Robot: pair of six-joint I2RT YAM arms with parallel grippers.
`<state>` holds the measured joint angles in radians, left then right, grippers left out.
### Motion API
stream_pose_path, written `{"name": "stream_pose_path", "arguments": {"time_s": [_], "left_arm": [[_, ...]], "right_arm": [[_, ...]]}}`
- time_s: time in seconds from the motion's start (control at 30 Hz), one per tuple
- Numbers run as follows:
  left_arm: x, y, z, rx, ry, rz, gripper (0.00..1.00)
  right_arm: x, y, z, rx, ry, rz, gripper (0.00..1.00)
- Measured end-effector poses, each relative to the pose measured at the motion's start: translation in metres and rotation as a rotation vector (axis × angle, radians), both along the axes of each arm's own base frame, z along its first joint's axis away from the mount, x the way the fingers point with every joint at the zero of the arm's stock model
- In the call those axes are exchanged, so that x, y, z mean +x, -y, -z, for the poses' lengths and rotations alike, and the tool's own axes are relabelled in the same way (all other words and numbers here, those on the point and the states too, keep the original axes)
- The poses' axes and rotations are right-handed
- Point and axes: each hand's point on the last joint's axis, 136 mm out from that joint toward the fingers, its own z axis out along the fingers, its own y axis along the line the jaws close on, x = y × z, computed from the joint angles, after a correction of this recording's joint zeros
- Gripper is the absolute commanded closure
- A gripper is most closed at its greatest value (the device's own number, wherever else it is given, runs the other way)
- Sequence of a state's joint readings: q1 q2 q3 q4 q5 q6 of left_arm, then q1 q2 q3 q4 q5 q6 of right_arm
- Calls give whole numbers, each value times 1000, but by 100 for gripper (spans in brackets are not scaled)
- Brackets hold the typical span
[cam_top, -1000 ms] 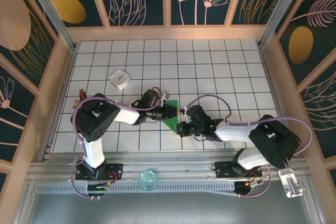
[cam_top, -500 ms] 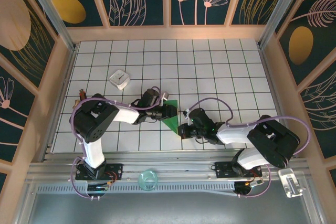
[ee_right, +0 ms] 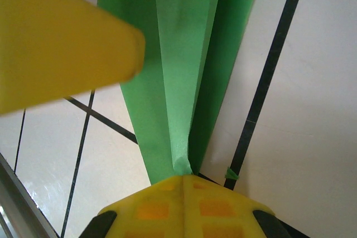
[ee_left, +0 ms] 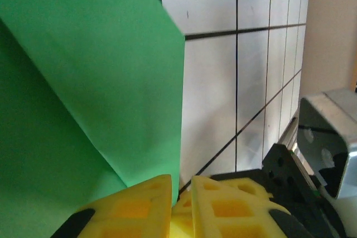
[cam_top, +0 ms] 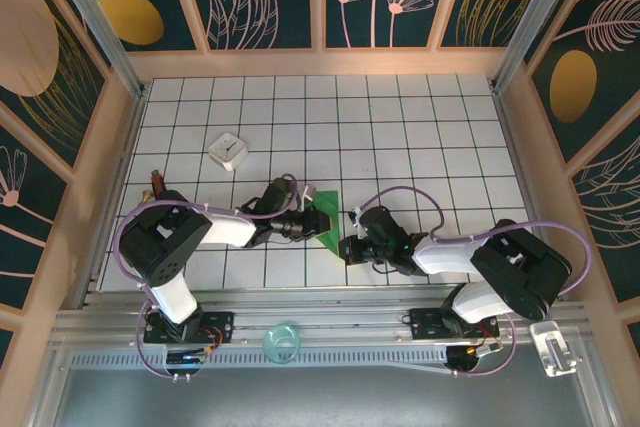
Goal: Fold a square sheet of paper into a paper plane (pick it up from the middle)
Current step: Perform the fourth fold on the wing at the bottom-center of the table.
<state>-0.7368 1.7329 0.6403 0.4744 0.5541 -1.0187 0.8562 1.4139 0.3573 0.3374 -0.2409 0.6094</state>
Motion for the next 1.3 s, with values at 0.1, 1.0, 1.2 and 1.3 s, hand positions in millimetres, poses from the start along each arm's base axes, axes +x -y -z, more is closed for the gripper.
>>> {"name": "stream_pose_path", "arguments": {"time_s": [0.1,1.0,1.2,1.3], "left_arm": [[-5,5,2,-11,-20,14,90],[15,0,27,86,-52,2,94],[25,-5,26,70,-58,2,92],[35,-10,26,74,-50,-9,91]], "right_arm": [[0,0,0,-1,-1,0,100],[3,-9,7,-85,-59,16,100],[4,-12,8,-89,-58,14,100],[5,-13,8,-91,-61,14,100]]}}
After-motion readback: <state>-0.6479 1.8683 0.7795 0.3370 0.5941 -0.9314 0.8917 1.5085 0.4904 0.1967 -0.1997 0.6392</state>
